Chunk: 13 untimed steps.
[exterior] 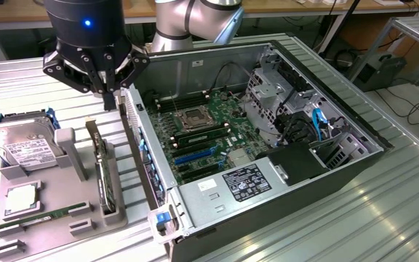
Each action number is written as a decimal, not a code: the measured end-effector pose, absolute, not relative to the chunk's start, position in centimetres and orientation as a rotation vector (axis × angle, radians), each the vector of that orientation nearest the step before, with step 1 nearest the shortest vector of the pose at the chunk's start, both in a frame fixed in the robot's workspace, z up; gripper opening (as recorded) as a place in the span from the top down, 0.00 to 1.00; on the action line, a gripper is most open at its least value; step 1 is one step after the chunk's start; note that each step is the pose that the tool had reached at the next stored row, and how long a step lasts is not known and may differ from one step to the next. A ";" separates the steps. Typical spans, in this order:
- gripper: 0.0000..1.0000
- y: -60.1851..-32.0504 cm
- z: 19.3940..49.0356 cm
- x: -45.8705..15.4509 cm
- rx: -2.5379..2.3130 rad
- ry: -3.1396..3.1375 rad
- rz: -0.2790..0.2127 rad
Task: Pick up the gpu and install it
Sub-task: 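Reach for the gpu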
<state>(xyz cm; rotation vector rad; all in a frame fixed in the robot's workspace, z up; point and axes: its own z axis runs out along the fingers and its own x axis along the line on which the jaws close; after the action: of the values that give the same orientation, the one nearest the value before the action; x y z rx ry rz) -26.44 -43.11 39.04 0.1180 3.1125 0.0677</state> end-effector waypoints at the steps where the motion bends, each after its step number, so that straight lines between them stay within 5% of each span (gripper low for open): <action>1: 0.89 -43.1 39.0 -26.4 0.118 3.112 0.068; 13: 0.89 -43.6 39.0 -26.4 0.118 3.113 0.068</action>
<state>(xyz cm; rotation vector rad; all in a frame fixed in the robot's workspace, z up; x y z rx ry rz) -26.45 -43.59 39.01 0.1180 3.1125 0.0676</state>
